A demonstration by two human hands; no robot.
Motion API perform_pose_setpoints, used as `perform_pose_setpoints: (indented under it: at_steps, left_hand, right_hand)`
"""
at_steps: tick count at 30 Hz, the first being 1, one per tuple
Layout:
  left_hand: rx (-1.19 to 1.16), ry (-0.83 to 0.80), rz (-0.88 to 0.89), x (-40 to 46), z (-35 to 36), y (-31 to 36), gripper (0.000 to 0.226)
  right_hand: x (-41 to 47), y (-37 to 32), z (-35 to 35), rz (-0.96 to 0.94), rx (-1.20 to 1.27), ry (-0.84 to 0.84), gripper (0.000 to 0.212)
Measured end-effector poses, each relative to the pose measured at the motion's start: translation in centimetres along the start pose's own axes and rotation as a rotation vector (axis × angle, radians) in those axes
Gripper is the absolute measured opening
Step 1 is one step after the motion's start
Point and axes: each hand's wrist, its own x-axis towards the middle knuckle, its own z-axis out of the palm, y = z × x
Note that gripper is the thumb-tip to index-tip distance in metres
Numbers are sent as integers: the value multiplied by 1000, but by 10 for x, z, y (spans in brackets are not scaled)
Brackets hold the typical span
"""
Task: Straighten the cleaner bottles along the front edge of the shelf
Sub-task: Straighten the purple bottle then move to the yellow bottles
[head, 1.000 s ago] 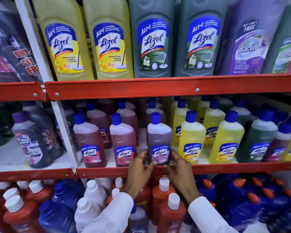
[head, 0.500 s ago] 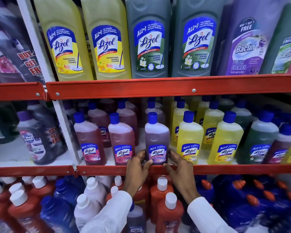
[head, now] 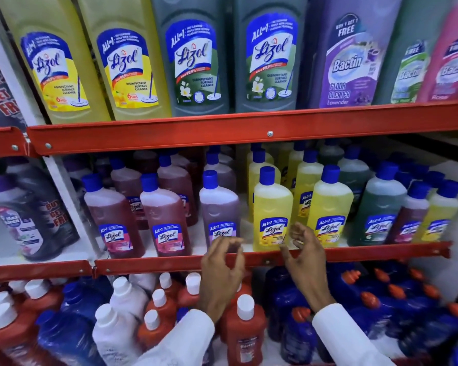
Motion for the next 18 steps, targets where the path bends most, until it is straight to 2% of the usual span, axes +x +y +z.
perform_pose_setpoints:
  at_steps: [2, 4, 8, 11, 15, 18]
  left_hand:
    - [26, -141, -37, 2, 17, 6, 30]
    - [40, -216, -74, 5, 31, 13, 41]
    - [137, -317, -129, 13, 52, 5, 36]
    - [157, -293, -199, 15, 62, -13, 35]
    - [121, -228, -204, 13, 58, 5, 23]
    - [129, -222, -212, 13, 60, 5, 24]
  right_hand:
    - [3, 0, -2, -2, 4, -102, 61]
    - [6, 0, -5, -35, -3, -147, 60]
    - [13, 4, -9, -36, -1, -219, 60]
    - [15, 6, -11, -43, -2, -240, 59]
    - [17, 10, -11, -26, -14, -244, 60]
    - [18, 11, -11, -22, -26, -234, 61]
